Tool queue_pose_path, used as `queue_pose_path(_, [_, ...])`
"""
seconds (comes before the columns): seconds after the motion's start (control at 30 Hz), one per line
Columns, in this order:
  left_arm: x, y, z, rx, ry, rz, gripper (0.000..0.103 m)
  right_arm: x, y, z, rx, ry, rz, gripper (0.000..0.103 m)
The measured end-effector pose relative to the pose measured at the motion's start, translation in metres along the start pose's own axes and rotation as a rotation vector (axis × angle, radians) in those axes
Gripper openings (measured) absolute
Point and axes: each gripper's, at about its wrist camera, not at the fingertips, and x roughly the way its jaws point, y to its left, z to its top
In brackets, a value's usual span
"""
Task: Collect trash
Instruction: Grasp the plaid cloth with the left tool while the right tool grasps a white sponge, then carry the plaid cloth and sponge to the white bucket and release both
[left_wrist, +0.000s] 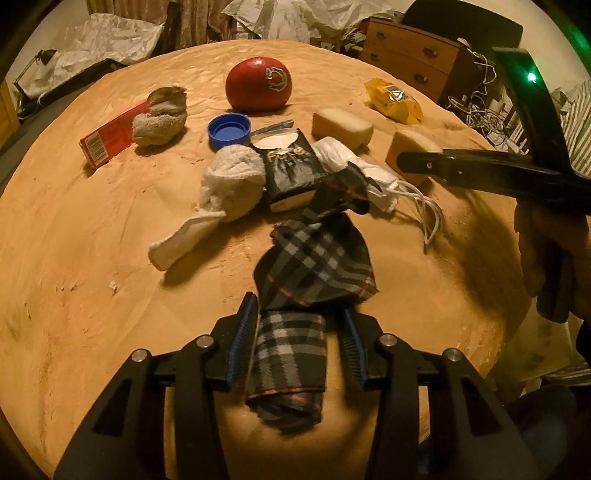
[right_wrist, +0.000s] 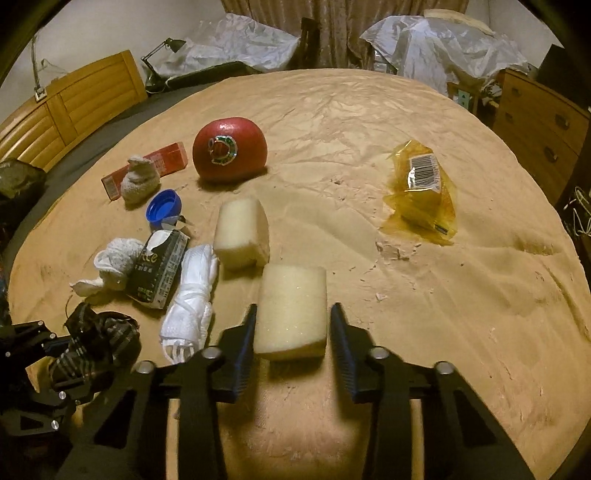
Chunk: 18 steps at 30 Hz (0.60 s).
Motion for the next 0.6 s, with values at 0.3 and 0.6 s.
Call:
queue_pose_path(0.3, [-0.015,-0.001,-0.006,-0.038,-0.041,0.014,0.021,-0.047,0.006,-0.013,0.009,-0.111,-0.020,0.032])
queue_pose_path(0.6, [-0.077,0.003,-0.008,-0.100,-0.176,0.050,0.020,-0.129,0.045,-0.045,-0.005,-0.251,0.015,0.032])
